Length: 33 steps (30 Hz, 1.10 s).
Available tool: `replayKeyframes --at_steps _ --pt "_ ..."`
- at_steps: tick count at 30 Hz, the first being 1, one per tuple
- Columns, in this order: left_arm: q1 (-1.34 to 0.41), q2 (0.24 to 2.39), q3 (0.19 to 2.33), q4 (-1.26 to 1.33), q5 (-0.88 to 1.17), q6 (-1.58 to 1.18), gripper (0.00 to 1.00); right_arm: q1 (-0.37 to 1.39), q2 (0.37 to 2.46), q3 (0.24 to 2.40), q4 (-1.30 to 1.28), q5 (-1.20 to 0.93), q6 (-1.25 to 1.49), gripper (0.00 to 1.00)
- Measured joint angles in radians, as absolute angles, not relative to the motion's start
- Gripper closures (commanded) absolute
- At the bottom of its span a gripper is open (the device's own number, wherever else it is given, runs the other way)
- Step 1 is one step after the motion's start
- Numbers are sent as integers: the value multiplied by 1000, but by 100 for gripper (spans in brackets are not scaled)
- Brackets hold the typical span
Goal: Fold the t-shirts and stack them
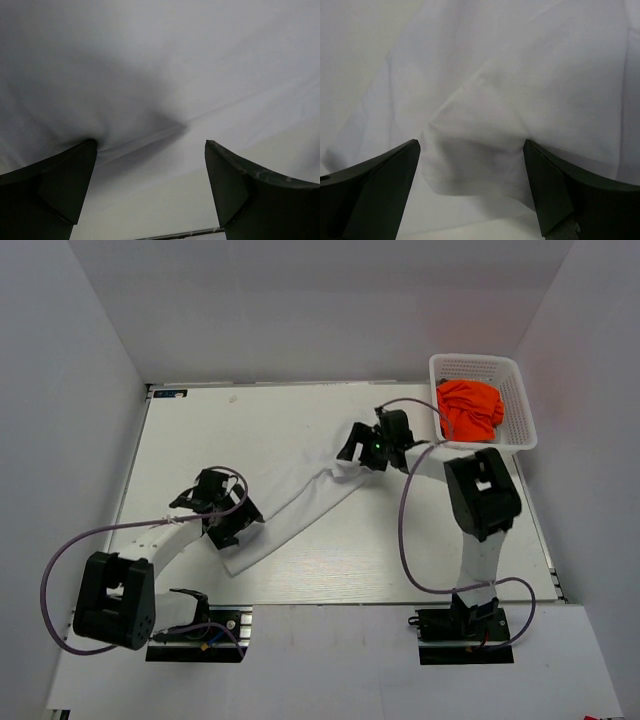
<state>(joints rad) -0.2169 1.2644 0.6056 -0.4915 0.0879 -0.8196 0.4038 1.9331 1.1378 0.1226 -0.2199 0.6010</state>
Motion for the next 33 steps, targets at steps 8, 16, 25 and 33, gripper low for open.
replayKeyframes --at_steps 8,16,25,33 --pt "-393 1138 451 -326 173 -967 0 441 2353 1788 -30 -296 436 10" --pt "-679 1546 716 -109 190 -1075 0 463 2599 2243 -239 -315 342 10" --pt "-870 1703 941 -216 52 -1072 0 470 2598 2243 -242 -247 316 10" --pt "-981 1609 933 -435 -115 -1072 0 472 2598 2250 -245 -124 273 10"
